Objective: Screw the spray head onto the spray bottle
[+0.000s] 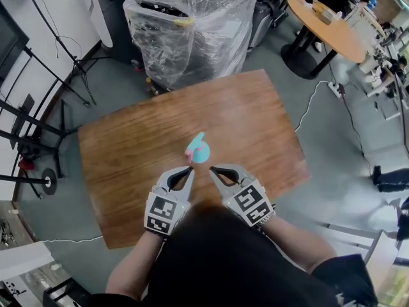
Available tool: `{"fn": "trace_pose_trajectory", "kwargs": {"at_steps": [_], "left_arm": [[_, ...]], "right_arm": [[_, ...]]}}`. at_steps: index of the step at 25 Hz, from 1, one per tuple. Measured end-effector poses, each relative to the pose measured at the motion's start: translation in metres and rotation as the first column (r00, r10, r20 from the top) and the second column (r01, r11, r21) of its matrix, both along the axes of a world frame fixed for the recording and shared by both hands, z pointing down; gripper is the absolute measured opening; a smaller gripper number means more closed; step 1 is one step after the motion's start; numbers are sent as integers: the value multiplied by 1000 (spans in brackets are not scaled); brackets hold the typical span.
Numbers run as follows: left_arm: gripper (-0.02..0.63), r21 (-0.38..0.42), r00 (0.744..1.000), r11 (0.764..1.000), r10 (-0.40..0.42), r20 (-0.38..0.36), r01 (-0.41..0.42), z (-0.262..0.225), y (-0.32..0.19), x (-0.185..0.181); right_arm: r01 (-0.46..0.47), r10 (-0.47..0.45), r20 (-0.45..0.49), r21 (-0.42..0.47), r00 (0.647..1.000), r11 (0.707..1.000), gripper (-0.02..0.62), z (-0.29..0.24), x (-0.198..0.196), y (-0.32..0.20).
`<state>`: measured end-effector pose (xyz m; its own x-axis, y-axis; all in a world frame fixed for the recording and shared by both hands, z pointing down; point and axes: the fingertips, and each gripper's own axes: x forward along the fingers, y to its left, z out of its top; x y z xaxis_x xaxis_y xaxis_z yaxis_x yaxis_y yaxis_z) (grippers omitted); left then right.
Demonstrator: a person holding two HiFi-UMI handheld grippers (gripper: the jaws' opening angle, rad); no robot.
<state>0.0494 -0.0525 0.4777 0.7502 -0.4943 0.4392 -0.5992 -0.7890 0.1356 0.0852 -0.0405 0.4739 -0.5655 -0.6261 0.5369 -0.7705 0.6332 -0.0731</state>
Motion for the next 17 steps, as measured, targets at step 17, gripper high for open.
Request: {"fn": "trace_pose_trajectory", "kwargs": {"at_steps": [17], "left_arm": [[11,1,1000,1000,-9,8,9,-3,5,4]], "right_arm": [[5,-4,-11,15,1000,1000,-8,-3,3,2]]}}
